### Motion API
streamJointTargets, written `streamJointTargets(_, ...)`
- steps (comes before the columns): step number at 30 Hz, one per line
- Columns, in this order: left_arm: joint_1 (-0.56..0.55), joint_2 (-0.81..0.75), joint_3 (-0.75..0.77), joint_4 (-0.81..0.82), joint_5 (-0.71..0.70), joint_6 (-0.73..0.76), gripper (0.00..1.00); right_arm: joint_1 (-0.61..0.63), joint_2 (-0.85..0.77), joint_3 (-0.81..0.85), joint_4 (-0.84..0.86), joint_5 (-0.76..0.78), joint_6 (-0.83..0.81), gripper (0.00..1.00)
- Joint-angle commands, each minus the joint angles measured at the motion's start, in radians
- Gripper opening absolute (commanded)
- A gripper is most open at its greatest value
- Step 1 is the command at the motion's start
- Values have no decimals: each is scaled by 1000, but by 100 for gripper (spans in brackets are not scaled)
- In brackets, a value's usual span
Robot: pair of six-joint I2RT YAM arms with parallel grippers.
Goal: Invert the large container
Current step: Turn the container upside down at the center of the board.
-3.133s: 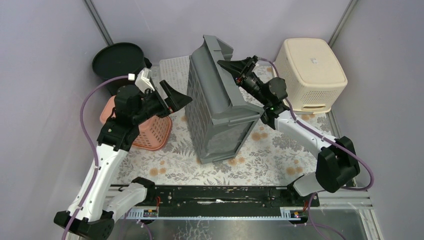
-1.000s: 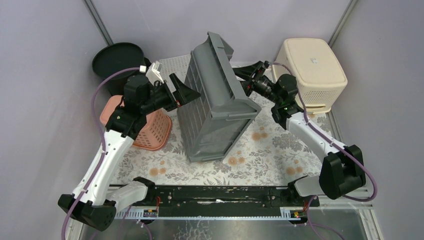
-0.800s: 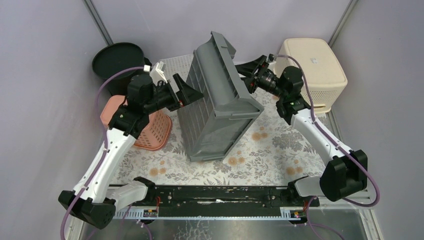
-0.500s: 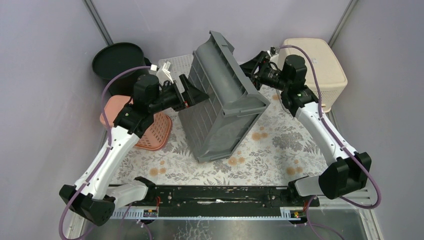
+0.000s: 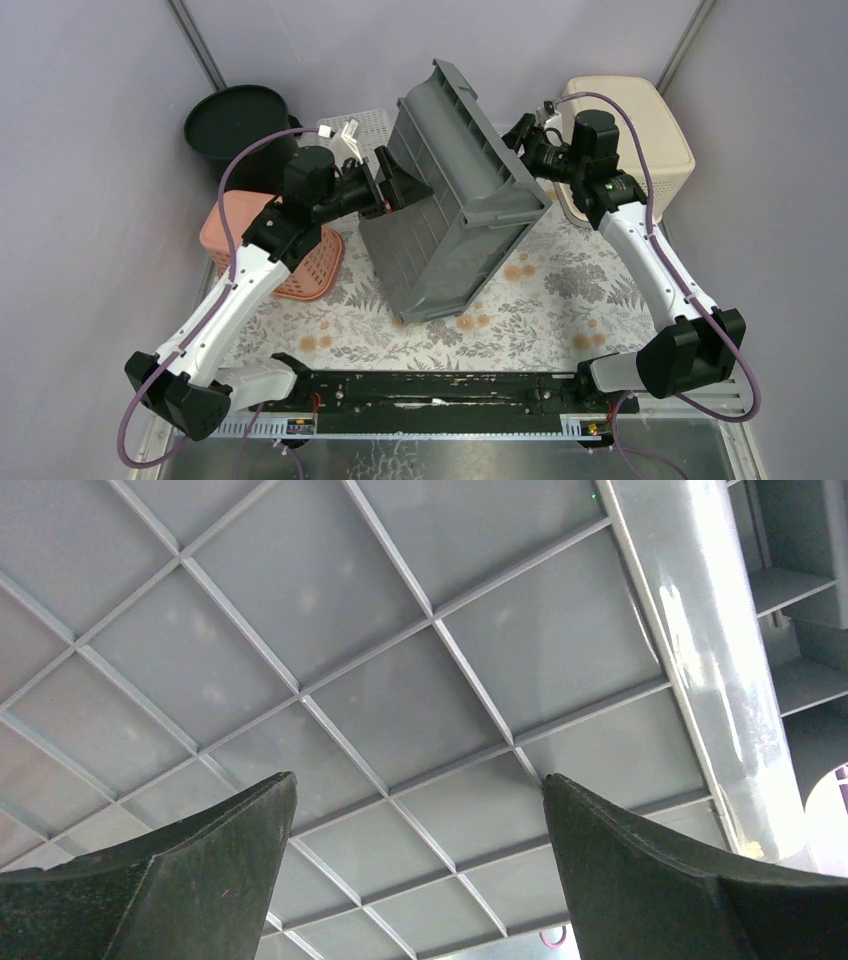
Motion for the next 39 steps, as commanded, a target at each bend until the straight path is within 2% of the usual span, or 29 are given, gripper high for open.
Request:
streamJointTargets(1, -20, 34, 16, -13, -25, 25, 100, -20, -35, 31, -38, -45, -82, 74)
streamJointTargets(16, -88, 126, 55, 1, -47, 34, 100, -82, -82, 14, -245, 8, -273, 76)
streamJointTargets(39, -153, 165, 63, -1, -76, 32, 100, -100, -206, -203, -291, 8, -349, 76)
